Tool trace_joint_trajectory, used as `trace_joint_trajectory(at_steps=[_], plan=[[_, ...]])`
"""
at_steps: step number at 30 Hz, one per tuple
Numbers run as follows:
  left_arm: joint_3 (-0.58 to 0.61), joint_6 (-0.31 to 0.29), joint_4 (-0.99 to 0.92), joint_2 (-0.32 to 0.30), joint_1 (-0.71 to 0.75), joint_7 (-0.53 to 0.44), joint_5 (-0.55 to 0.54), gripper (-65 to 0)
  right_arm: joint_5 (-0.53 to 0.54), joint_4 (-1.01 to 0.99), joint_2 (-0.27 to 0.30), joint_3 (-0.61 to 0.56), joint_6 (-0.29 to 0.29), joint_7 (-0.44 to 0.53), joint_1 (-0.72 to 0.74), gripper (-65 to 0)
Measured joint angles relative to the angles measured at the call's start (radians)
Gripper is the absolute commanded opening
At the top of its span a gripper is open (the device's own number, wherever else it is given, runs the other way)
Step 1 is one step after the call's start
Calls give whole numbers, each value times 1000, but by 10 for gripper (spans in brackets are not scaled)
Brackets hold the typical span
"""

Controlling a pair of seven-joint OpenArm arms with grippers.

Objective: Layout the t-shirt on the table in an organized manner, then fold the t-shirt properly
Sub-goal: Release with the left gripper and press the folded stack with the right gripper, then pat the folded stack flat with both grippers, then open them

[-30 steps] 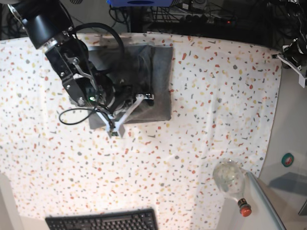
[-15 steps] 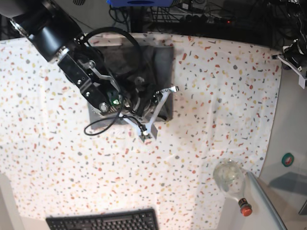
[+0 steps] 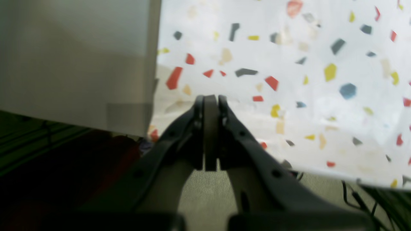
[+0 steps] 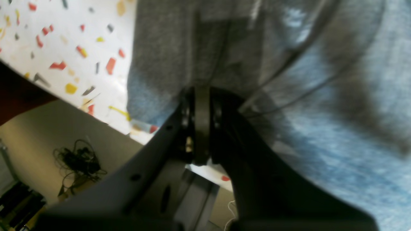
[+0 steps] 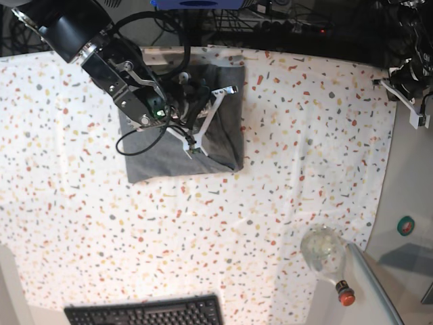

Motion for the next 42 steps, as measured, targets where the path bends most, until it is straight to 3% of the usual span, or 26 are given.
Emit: trace_joint_trajectory(at_steps=[5,11,18,21,24,28,29,33,36,40,42], plan=[[0,-1,0,5,-6,-4,-3,-650,-10,-14,2,-68,1,19,5,-650],[5,-1,-1,8,-7,-3,-8,-650,-2,-66,-56,-205,1,24,23,-650],[6,-1,0,13,-6,-3,-5,-650,-2,-68,-80,-219,1,26,28,-650],[69,7,5,26,-1,-2,1,-650,-6,-13,-63,-218,0,19,25,-650],[184,2,12,35,-4,2,-8,-650,3,138,-4,-204,-5,23,24,-650],[241,3,108,87,6,5,-7,-650,2,288,75,-40,-73,33,2,-650],[249,6,141,105,11,5,-3,-612,4,299,99,5,-75,31,-8,-650],[296,3,190,163,-11,125,-8,-239,2,291,174,141,-75,20,-64,-650],[348,3,180,187,-43,142,-137,-7,10,291,216,180,-75,20,-92,-650],[451,3,84,185,-82,142,-382,0,3,292,257,182,-75,26,-107,-650],[494,10,11,191,-113,146,-391,0,3,293,256,182,-75,29,-120,-650]])
